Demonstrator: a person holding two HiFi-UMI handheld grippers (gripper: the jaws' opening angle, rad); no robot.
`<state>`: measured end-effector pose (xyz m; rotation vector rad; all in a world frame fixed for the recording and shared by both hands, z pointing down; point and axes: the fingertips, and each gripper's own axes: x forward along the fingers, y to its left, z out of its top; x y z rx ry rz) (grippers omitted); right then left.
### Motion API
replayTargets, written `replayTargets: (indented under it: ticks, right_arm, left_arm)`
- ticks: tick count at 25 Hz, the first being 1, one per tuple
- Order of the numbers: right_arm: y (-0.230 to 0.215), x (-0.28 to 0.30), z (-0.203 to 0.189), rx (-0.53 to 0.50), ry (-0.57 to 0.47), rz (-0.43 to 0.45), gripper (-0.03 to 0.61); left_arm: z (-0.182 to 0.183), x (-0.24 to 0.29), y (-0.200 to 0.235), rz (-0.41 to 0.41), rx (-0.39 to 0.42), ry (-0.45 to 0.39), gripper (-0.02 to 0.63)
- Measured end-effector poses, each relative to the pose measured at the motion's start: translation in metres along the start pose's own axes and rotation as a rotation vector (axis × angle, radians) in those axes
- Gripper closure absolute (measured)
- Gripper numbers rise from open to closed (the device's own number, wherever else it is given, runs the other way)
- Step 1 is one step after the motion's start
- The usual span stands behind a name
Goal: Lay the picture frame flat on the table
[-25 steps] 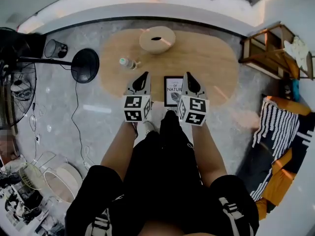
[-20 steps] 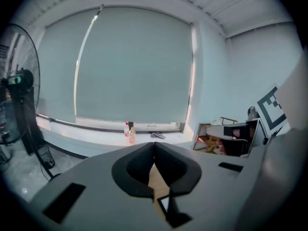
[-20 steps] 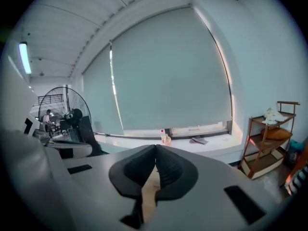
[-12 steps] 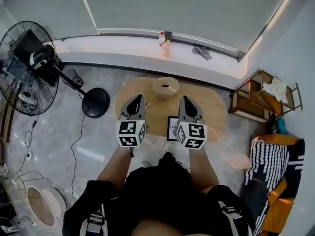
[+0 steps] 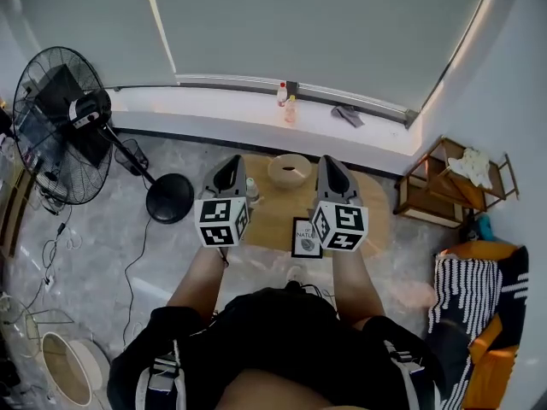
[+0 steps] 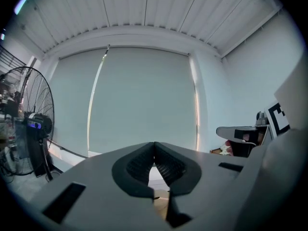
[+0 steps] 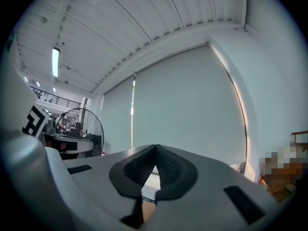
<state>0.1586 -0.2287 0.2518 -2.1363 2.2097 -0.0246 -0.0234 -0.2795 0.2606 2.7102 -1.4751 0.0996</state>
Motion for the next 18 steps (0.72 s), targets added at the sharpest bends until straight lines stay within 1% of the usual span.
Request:
replayTargets:
  ticks: [3,7,12,18]
  right_arm:
    - [-0.004,-0.005,-0.004,0.000,0.012,-0.028,0.566]
    - [-0.005,-0.015,0.000,0.000,0.031,-0.038,0.565]
    - [-0.004,-0.019,-0.011,-0.006,0.039,-0.050,0.565]
    - [0.001,-0.015,-0.016,-0.004,0.050,-0.052,0.565]
  left_arm:
    - [-0.002,0.000,-0.008,-0.020,0.025,0.003,0.594]
    - [0.003,-0.007,-0.018,-0.039,0.044,0.015,0.594]
    - [-0.012,-0.008,-0.019,-0.058,0.038,0.039,0.593]
    - [-0.016,-0.007,-0.014,-0.065,0.035,0.050,0.593]
